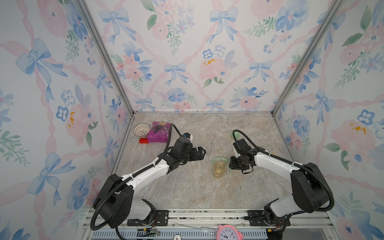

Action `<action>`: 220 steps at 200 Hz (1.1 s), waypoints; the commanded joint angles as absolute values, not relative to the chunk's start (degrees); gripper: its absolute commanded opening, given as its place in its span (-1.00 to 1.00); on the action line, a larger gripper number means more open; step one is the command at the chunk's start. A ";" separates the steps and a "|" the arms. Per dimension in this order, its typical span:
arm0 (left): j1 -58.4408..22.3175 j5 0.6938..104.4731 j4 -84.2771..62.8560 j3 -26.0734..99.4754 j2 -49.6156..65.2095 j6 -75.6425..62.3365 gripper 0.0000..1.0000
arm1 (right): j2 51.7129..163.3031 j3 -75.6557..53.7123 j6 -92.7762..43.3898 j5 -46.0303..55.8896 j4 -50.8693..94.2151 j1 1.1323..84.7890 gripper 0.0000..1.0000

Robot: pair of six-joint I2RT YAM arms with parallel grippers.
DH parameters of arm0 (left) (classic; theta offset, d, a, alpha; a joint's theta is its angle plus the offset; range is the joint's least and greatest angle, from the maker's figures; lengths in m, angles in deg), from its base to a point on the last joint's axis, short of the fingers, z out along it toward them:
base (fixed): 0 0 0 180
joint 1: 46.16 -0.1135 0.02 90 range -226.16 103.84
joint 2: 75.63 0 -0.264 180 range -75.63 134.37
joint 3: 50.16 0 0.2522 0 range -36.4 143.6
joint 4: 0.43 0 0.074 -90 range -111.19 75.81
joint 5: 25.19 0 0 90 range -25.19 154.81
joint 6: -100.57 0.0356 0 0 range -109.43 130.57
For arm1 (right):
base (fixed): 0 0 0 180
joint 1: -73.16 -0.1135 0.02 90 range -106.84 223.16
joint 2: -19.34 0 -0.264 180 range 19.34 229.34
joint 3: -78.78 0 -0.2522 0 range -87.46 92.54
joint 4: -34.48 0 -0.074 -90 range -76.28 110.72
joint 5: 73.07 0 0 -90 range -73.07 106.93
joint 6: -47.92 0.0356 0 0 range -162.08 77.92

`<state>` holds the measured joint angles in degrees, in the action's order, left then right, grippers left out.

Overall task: Assemble the baby bottles
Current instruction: Pick up the handle at the center of the board, then put on the handle of the baby bottle.

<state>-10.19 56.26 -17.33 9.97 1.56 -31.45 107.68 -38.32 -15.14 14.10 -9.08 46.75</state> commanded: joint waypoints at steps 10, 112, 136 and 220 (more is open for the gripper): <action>-10.96 55.61 -18.46 8.27 -0.91 -30.23 0.96 | 110.68 -38.02 -15.55 18.35 -5.77 45.94 -0.30; -11.54 54.58 -17.61 7.03 -1.81 -30.61 0.96 | 85.83 -45.00 -20.32 37.64 7.63 40.14 -1.00; -11.03 54.57 -17.43 7.62 -1.56 -30.57 0.96 | 81.14 -50.65 -28.04 43.13 22.12 29.46 -1.00; -7.72 53.48 -13.79 8.57 1.65 -31.97 0.96 | 75.41 -66.87 -32.78 47.49 34.94 20.97 -1.00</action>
